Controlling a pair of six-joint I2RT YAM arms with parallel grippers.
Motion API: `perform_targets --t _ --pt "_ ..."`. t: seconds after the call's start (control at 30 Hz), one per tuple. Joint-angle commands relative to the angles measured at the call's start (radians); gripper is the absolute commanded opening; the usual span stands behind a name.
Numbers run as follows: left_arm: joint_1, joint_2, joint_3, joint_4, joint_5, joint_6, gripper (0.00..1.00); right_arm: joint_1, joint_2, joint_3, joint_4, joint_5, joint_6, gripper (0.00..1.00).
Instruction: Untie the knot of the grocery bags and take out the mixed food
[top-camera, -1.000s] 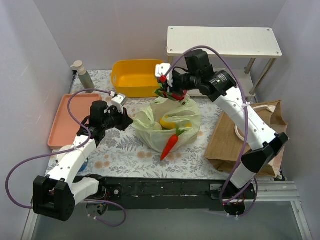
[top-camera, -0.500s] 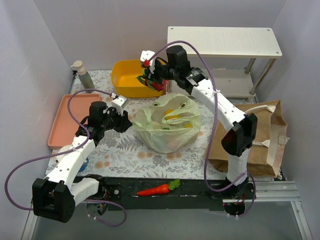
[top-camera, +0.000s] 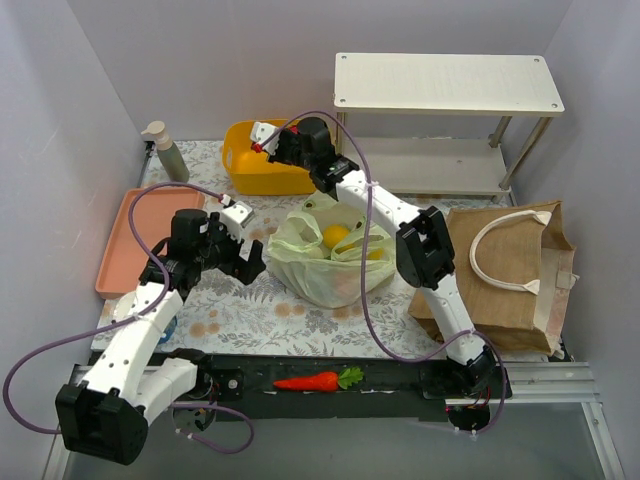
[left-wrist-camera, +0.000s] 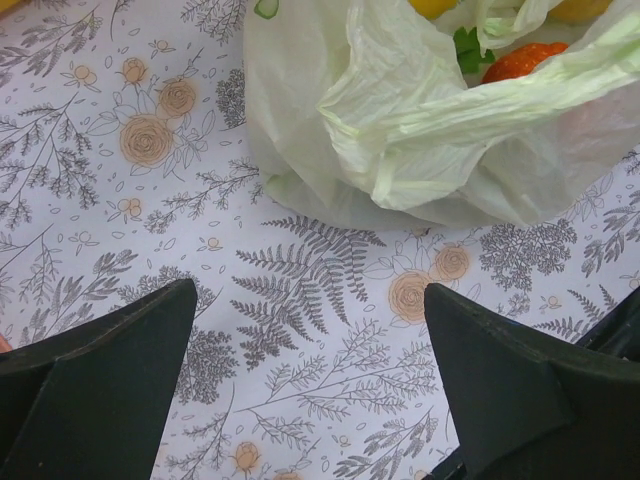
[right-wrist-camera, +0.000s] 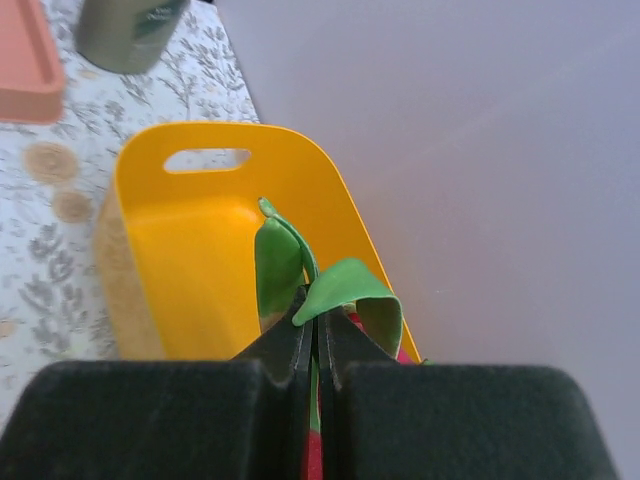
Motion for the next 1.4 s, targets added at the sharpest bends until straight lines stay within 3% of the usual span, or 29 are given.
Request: perform_targets --t 0.0,0.37,0.4,0.43,0.47,0.6,0.77,0.93,1.1,1.2,1.33,1.37 --pt "-0.001 -0.069 0.058 -0.116 -0.023 0.031 0.98 0.005 0.068 0.091 0.277 0.117 -0.171 0.01" --pt "-0.033 -0.129 0.066 -0.165 -0.090 0.034 0.98 -0.019 0.201 0.031 0.469 0.249 -0.222 0.03" --pt "-0.033 -0.129 0.066 -0.160 -0.090 0.034 0.98 -0.021 0.200 0.002 0.524 0.269 -0.181 0.68" --pt "-0.033 -0.130 0.063 -0.157 -0.092 0.034 0.98 -0.019 0.194 0.005 0.569 0.287 -0.121 0.92" --pt "-0.035 -0.130 0.063 -0.148 -0.092 0.033 0.98 -0.022 0.183 0.026 0.549 0.266 -0.051 0.99" --pt "-0.033 -0.136 0.044 -0.127 -0.081 0.014 0.98 -0.009 0.119 0.091 0.506 0.199 0.036 0.98" --pt "-0.032 -0.144 0.014 -0.073 -0.096 -0.021 0.98 0.017 -0.100 -0.028 0.485 0.163 0.096 0.99" --pt "-0.030 -0.119 0.023 -0.025 -0.115 -0.056 0.98 0.020 -0.359 -0.153 0.214 0.087 0.195 0.98" --pt "-0.030 -0.104 0.018 0.016 -0.126 -0.086 0.98 0.037 -0.629 -0.383 -0.033 -0.105 0.241 0.98" --pt "-0.029 -0.116 -0.006 0.044 -0.110 -0.095 0.98 0.066 -0.784 -0.468 -0.266 -0.195 0.232 0.91" --pt "-0.029 -0.129 -0.039 0.097 -0.089 -0.118 0.98 0.114 -0.988 -0.602 -0.498 -0.208 0.218 0.90" --pt "-0.030 -0.129 -0.046 0.128 -0.080 -0.121 0.98 0.125 -1.019 -0.627 -0.572 -0.208 0.203 0.85"
